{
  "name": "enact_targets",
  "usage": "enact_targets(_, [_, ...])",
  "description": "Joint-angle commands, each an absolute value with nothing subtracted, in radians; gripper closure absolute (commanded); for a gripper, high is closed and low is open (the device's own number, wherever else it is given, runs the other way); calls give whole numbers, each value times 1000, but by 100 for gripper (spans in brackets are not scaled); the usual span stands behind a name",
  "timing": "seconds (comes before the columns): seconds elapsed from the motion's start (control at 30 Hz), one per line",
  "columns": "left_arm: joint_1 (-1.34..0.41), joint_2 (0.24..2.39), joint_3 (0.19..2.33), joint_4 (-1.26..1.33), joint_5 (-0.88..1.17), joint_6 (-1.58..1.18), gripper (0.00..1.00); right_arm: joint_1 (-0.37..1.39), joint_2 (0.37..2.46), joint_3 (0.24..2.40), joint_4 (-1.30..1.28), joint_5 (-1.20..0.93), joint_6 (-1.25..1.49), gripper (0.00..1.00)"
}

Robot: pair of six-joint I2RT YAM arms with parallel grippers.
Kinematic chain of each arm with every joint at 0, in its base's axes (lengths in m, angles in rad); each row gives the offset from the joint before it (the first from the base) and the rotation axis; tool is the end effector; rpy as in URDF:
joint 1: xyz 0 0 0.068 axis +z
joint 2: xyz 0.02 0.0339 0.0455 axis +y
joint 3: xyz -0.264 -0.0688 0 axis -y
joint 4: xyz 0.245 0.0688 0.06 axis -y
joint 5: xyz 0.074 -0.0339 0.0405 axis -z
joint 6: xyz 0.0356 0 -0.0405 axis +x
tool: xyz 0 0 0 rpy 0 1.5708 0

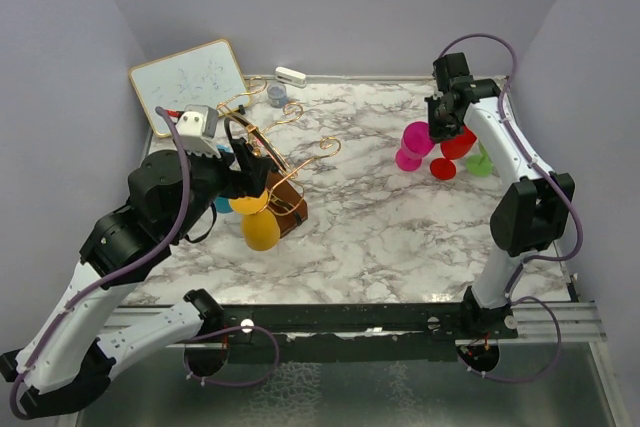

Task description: Take the wine glass off the wine glass rack

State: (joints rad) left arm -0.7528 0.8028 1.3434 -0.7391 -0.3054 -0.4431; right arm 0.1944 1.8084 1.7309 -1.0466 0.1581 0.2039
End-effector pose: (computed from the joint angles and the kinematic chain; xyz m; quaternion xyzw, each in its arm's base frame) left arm 0.0961 -0.0753 0.4596 0.0227 0.7704 -0.2552 0.5838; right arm 0.3722 0.0676 0.3125 0.0221 0.9720 -0.0318 0.2317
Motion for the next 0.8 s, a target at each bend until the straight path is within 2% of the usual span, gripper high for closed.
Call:
enact_targets(0.0, [-755,800,1332,-751,-353,-400,21,187,1822,1742,-1043,126,189,92])
enact_targets(0.3, [-755,811,1301,-712,-370,-342,18,187,1803,1766,-1037,115,184,80])
enact_targets(0.4, [-755,807,1270,-669,-381,-314,14,187,1789,1782,-1039,110,183,75])
enact_targets(0.57, [-753,808,1241,-607,-402,-290,1,188,1742,1784,-1028,99,181,65])
enact_targets(0.77, [-755,868,1287,-613,-392,-295,1,187,1692,1767,-1017,85,181,60])
